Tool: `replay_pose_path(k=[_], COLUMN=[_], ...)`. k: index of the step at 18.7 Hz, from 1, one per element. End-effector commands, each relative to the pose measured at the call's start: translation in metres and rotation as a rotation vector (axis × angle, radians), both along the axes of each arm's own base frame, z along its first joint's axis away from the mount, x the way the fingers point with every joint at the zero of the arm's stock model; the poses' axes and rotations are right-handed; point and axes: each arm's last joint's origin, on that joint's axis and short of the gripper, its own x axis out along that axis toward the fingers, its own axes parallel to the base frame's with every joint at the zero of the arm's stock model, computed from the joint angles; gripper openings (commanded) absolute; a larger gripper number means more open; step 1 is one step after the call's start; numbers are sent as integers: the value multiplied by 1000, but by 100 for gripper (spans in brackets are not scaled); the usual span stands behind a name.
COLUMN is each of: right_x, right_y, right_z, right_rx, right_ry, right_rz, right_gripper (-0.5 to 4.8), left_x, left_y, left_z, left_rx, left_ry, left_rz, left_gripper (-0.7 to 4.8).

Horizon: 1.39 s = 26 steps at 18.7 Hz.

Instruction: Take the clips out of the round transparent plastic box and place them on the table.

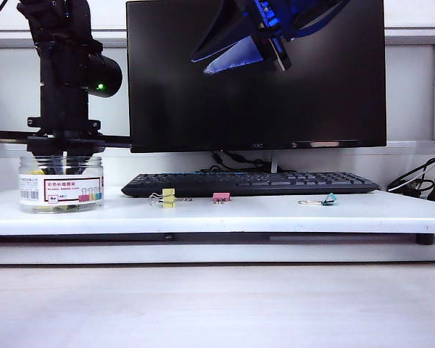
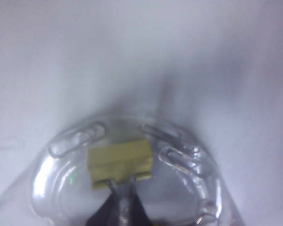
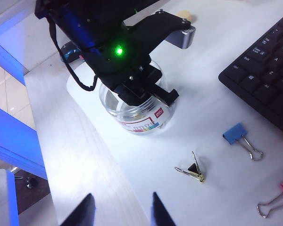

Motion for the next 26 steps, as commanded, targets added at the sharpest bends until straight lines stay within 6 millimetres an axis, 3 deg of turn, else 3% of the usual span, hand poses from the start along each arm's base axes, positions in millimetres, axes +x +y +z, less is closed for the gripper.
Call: replay_pose_path(k=[1, 15, 22, 26], right_x=[-1, -1, -1, -1], right_y=[0, 0, 0, 0], right_z=[4, 4, 4, 4], right_rx=[13, 12, 11, 13], right_ry=[-16, -13, -12, -15], right_rz=[8, 8, 8, 8], right_gripper=[157, 157, 157, 157], left_x=[6, -4, -16, -28], left_y=[-3, 2, 5, 7], left_z=[-13, 33, 51, 73], left_rx=[-6, 8, 2, -14], left_ry=[-10, -182, -180, -231], left_rz=[-20, -37, -65, -94], left_gripper=[-6, -6, -6, -6])
